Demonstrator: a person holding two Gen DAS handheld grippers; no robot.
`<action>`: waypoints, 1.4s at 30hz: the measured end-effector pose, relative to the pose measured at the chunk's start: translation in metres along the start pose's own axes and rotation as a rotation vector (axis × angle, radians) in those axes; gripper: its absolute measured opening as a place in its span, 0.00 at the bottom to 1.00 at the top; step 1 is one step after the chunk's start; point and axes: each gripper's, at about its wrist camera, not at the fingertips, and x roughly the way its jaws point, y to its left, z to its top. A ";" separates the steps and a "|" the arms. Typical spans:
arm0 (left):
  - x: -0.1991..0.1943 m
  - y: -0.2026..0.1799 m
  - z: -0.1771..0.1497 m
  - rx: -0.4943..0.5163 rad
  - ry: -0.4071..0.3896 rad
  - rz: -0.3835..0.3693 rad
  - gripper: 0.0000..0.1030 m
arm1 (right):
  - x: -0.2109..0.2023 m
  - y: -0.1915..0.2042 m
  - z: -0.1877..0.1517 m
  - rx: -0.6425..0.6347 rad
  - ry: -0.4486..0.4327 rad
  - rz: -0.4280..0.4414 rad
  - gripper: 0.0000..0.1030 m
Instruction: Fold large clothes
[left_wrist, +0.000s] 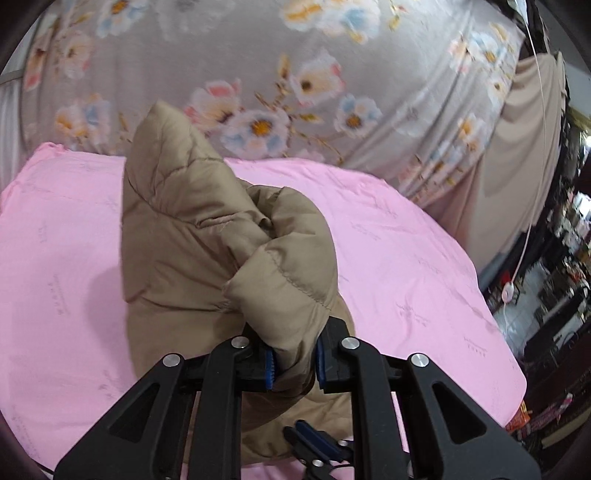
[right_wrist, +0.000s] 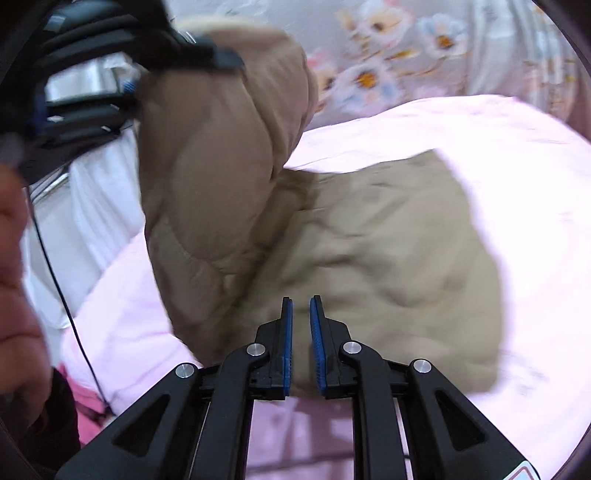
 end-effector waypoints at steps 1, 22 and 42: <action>0.013 -0.012 -0.004 0.016 0.031 -0.012 0.14 | -0.007 -0.008 -0.002 0.014 -0.002 -0.020 0.14; 0.083 -0.080 -0.066 0.125 0.252 -0.094 0.66 | -0.060 -0.105 -0.024 0.162 -0.028 -0.218 0.35; 0.015 0.086 0.054 -0.200 -0.078 0.331 0.89 | 0.002 -0.070 0.172 0.205 -0.197 -0.064 0.65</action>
